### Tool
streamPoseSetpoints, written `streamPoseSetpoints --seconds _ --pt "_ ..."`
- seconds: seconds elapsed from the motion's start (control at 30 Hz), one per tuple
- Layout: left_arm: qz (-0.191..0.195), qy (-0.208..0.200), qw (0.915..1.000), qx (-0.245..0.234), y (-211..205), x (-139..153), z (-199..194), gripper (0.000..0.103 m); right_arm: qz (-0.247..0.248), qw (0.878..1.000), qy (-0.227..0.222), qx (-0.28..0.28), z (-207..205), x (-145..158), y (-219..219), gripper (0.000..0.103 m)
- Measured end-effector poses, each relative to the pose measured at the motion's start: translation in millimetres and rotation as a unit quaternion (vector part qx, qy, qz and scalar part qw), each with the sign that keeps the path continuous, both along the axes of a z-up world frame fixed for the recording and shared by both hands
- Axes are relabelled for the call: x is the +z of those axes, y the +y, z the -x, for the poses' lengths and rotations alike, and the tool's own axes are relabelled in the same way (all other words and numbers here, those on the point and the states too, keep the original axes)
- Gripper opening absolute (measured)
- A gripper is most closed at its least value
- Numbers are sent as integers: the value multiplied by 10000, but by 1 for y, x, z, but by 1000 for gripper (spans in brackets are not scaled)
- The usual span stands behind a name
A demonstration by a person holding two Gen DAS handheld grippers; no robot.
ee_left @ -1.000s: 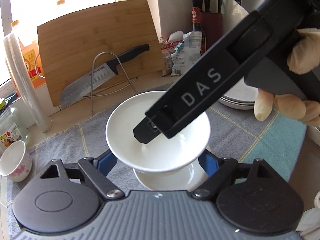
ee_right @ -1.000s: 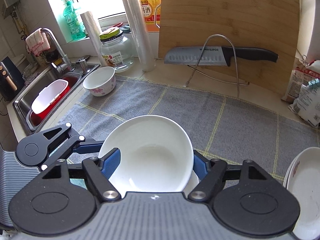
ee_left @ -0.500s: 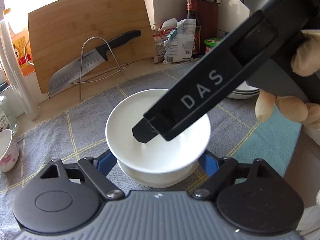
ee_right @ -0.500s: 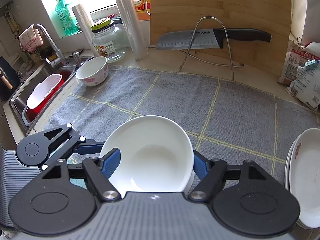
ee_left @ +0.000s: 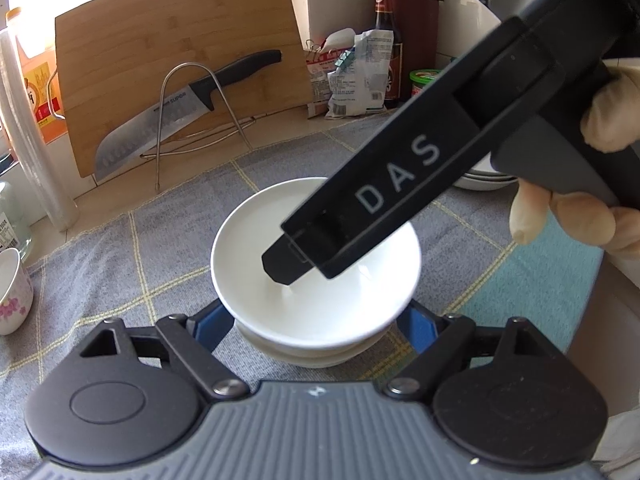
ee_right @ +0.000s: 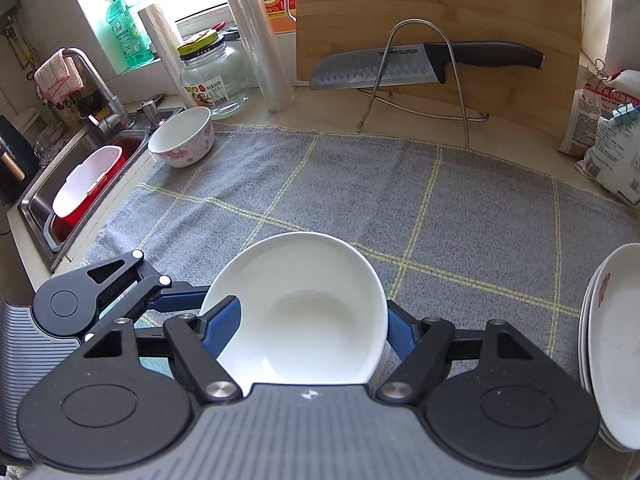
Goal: Organize plates and bowls
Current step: 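Lower the held bowl into the placed bowl and open the right tool, then move the right tool toward the white bowl near the sink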
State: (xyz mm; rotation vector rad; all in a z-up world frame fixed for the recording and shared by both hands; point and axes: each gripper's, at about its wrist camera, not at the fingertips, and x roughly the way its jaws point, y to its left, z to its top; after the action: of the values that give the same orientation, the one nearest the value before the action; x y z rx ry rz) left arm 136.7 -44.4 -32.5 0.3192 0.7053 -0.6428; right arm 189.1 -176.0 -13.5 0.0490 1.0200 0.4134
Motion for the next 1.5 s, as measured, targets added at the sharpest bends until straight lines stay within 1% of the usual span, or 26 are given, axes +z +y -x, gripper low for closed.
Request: streamPoseSetpoints --seconds 0.47,0.67,0.77,0.87,1.03,1.13,1.17,1.27,1.37,1.5 --pt "-44 -23 10000 -5 -3 0 1 88 -18 10000 29 -44 -1 -4 -2 81" --pt "-78 -41 10000 11 -3 1 1 90 25 10000 -29 -82 -2 -4 -3 81" --pt "-180 -234 9996 -14 -6 2 3 94 8 9999 -63 -79 -2 -3 -5 82" --pt "-215 -288 9993 -52 -7 3 5 94 -80 9999 -83 -8 -2 -1 -5 82" --pt "-136 -318 9993 -108 -1 10 8 94 -84 9999 -125 33 -1 0 -1 82" --pt "57 -368 9992 -147 7 18 12 98 -77 9999 -125 19 0 0 -1 83" --pt "131 -376 9991 -120 9 21 11 99 -72 9999 -123 11 0 0 -1 85" --pt "265 -473 9985 0 17 27 9 99 -85 9998 -176 -44 0 1 -1 89" --pt "298 -541 9980 164 26 29 5 99 -2 9994 -298 -168 -1 6 -4 90" --pt "284 -498 9975 416 38 25 -8 99 18 9983 -445 -375 -3 13 -14 94"
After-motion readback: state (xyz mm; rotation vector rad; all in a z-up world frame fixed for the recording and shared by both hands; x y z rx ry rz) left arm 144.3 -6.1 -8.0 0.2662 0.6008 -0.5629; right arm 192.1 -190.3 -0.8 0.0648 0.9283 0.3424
